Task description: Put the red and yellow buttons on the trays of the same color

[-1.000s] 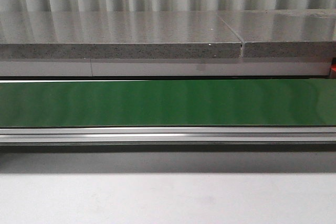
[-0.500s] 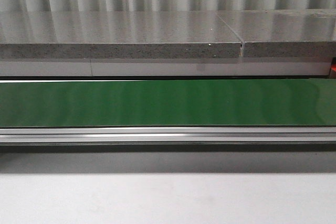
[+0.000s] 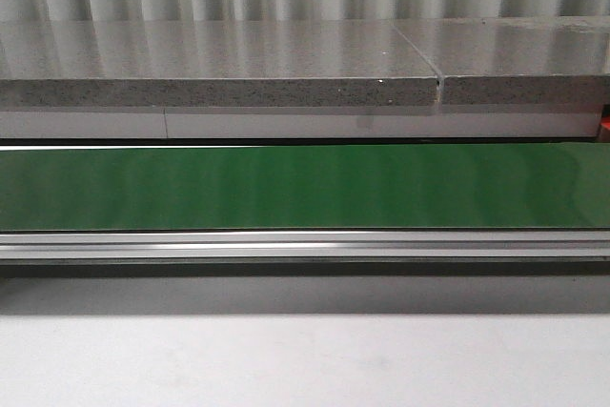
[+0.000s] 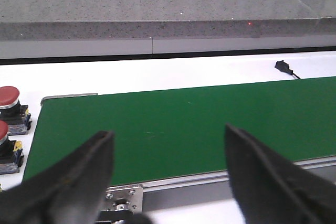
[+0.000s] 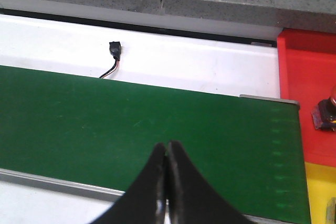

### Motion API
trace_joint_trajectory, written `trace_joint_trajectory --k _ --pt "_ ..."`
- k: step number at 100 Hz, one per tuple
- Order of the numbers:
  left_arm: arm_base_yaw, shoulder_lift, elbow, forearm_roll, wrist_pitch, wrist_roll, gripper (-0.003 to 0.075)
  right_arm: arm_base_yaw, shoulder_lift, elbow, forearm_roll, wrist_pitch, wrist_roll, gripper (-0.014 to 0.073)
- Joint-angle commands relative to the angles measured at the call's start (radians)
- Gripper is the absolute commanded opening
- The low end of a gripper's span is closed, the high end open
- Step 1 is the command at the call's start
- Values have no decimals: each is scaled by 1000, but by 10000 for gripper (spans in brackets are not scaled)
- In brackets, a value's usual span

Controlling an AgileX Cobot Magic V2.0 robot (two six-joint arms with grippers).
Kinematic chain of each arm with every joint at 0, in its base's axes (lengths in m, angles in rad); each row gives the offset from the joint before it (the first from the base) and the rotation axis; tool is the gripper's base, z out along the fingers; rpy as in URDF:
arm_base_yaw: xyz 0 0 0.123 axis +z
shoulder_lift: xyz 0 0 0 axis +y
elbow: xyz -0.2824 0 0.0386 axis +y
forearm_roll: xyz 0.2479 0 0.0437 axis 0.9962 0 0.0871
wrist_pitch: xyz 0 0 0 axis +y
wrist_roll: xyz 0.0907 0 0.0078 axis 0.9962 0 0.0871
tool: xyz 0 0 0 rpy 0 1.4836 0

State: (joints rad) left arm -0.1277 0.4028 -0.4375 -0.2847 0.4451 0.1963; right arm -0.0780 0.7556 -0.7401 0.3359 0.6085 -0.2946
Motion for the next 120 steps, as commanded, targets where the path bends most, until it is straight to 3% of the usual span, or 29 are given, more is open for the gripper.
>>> trace_joint_trajectory --k 1,7,23,45,86,120 --pt "-6 7 -26 -21 -81 1 645 1 -8 -26 13 -69 -12 -67" --pt "-6 7 -26 -21 -76 1 668 1 -8 -26 13 -69 -12 -67" --pt "-6 12 -36 -19 -94 -29 638 1 -8 -26 13 -69 -12 -67" --pt "101 141 -145 44 -92 -316 638 1 -8 -26 13 -69 -12 -67" --pt "483 585 -317 14 14 -346 638 1 -8 -26 13 -69 -12 -67" --pt "597 847 -351 14 -7 -343 638 1 -8 -26 13 -69 -12 -67"
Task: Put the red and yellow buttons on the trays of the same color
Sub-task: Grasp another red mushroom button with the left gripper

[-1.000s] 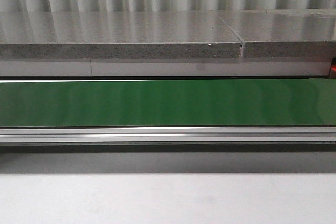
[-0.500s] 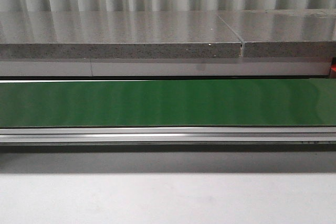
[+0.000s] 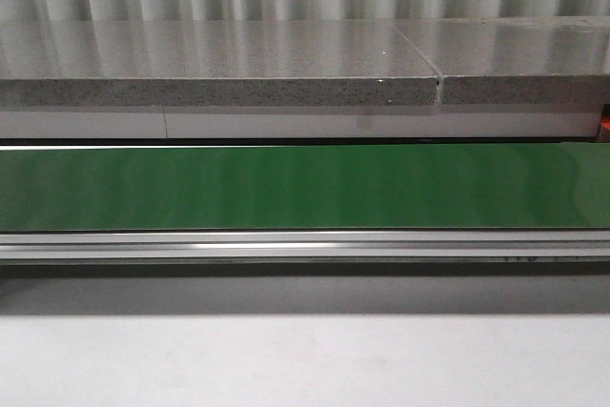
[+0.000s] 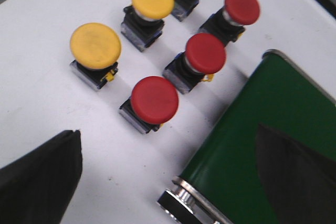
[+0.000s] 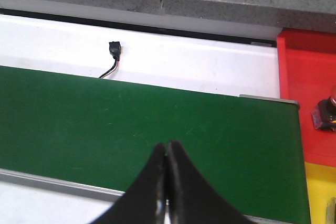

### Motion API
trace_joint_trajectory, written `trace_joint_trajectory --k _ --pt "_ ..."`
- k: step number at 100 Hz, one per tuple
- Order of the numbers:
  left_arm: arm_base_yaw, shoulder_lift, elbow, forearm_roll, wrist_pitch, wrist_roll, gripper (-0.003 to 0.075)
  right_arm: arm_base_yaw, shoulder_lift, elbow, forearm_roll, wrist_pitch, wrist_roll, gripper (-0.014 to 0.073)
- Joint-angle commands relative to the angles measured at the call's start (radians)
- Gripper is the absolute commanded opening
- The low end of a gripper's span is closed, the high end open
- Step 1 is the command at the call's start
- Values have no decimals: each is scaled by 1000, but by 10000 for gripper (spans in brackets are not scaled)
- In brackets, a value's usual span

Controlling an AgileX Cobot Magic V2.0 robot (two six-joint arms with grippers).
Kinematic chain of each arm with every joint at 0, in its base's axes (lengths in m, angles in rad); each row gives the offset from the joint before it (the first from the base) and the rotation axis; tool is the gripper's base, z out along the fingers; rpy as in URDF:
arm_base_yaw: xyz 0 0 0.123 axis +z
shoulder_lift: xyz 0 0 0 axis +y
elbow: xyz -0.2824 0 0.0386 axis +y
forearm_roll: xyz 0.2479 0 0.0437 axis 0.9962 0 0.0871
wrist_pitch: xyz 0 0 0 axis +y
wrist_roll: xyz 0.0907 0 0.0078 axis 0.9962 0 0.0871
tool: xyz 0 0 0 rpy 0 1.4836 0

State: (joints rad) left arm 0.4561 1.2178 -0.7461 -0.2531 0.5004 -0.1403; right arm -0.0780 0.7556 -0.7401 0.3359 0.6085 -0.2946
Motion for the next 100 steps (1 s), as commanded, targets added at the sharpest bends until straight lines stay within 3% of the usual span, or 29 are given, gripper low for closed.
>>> trace_joint_trajectory --k 1,41,100 --pt "13 42 -44 -18 -64 -6 638 1 -8 -26 13 -69 -12 -67" --pt "13 275 -177 -16 -39 0 638 1 -8 -26 13 -69 -12 -67" --pt "13 420 -190 -16 -57 2 633 1 -8 -26 13 -69 -12 -67"
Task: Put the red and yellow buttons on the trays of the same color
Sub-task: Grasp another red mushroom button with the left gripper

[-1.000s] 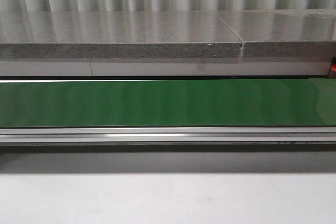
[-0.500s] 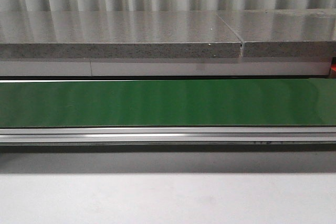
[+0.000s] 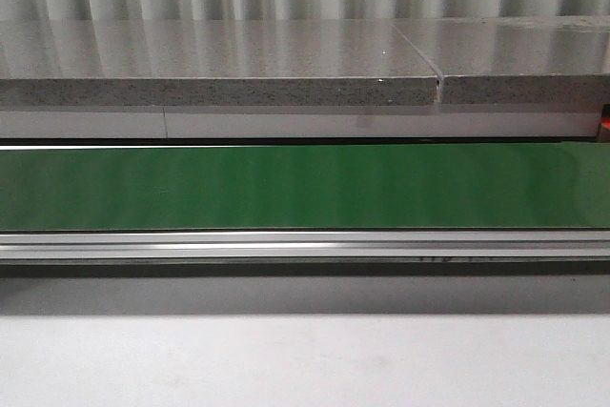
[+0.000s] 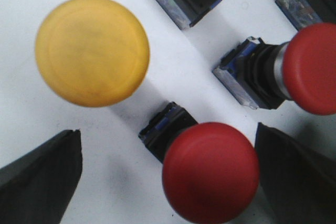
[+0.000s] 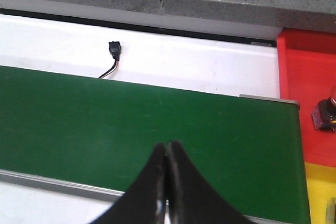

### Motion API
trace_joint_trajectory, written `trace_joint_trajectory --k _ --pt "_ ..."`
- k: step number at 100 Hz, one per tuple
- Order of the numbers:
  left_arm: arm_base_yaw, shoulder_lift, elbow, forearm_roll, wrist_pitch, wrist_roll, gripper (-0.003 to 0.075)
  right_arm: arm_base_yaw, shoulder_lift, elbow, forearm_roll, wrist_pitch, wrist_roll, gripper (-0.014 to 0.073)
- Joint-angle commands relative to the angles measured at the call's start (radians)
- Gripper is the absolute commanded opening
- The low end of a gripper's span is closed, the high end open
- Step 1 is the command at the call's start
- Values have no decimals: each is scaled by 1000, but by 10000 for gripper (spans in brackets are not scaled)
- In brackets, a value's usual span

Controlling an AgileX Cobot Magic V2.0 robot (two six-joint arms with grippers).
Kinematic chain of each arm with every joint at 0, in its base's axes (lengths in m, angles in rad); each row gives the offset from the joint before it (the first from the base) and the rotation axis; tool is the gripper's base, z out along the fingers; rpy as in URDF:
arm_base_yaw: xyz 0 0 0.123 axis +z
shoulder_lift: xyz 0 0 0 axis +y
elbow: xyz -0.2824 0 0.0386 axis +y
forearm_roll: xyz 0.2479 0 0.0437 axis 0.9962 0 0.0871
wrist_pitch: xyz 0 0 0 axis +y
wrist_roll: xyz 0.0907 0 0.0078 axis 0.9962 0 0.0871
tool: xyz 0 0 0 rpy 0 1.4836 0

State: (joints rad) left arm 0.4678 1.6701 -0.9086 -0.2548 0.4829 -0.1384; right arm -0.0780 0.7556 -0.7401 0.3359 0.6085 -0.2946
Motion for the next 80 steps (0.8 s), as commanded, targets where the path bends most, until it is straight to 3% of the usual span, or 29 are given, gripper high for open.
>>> trace_joint_trajectory --k 1,16,31,45,80 --pt "1 -33 -28 -14 -40 0 628 1 -8 -26 13 -69 -12 -67" --pt "1 -33 -35 -14 -35 30 481 1 -8 -26 13 -69 -12 -67" --pt "1 -35 -64 -14 37 60 193 1 -8 -26 13 -69 -12 -67" --pt "1 -50 -86 -16 102 78 -22 1 -8 -26 13 -69 -12 -67" --pt "-16 -276 -86 -16 152 123 -20 1 -8 -26 13 -69 -12 -67"
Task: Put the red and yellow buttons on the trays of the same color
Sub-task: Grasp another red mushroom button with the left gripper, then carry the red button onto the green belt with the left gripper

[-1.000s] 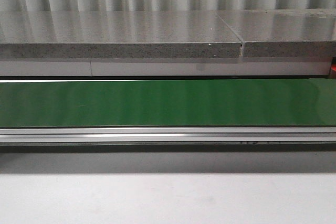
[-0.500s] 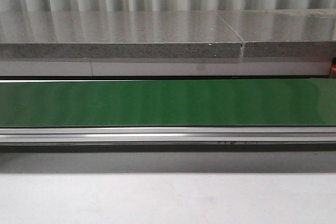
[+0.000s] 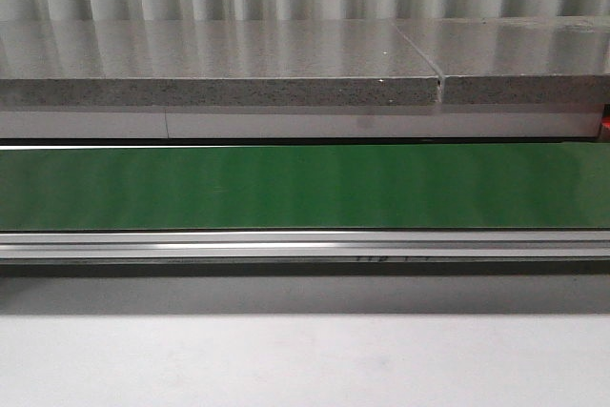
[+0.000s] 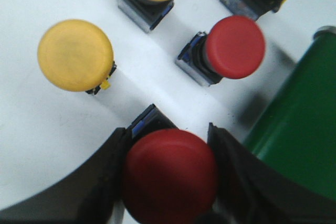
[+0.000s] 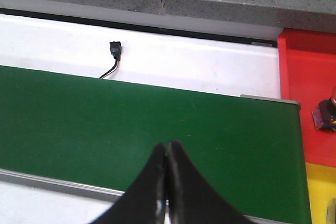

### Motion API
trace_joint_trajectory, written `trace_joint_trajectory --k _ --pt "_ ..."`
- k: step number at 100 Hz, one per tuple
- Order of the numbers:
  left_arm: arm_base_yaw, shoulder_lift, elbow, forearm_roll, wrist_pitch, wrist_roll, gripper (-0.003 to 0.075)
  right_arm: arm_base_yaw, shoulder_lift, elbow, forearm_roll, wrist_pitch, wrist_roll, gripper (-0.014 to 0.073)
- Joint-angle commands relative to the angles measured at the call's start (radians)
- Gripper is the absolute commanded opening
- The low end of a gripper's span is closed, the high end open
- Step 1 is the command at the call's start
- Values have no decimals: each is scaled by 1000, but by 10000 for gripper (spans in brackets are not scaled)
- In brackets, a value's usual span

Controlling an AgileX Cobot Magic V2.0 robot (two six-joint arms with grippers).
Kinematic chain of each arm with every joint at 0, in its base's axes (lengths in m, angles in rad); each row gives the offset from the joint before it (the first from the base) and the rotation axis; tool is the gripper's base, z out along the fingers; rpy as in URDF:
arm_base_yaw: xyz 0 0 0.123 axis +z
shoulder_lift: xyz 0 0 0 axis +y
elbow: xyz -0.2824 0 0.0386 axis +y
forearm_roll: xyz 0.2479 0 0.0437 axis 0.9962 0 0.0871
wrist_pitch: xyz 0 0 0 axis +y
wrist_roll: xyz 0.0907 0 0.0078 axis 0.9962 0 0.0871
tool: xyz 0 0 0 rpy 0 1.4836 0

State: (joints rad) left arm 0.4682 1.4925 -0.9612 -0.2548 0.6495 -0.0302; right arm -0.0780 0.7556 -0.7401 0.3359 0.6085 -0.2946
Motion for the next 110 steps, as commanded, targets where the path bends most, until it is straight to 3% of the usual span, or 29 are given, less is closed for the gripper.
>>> trace_joint_trajectory --k 1,22,48,98,110 --pt "-22 -111 -34 -16 -14 21 -20 1 -8 -26 13 -69 -12 -67" --pt "-161 -228 -35 -19 -7 101 -20 1 -8 -26 13 -69 -12 -67" --pt "-312 -190 -35 -19 -19 123 -20 1 -8 -26 13 -69 -12 -67" --pt "-330 -28 -104 -22 13 123 -13 1 -8 -26 13 -69 -12 -67" --pt "-330 -28 -108 -22 24 123 105 1 -8 -26 13 -69 -12 -67"
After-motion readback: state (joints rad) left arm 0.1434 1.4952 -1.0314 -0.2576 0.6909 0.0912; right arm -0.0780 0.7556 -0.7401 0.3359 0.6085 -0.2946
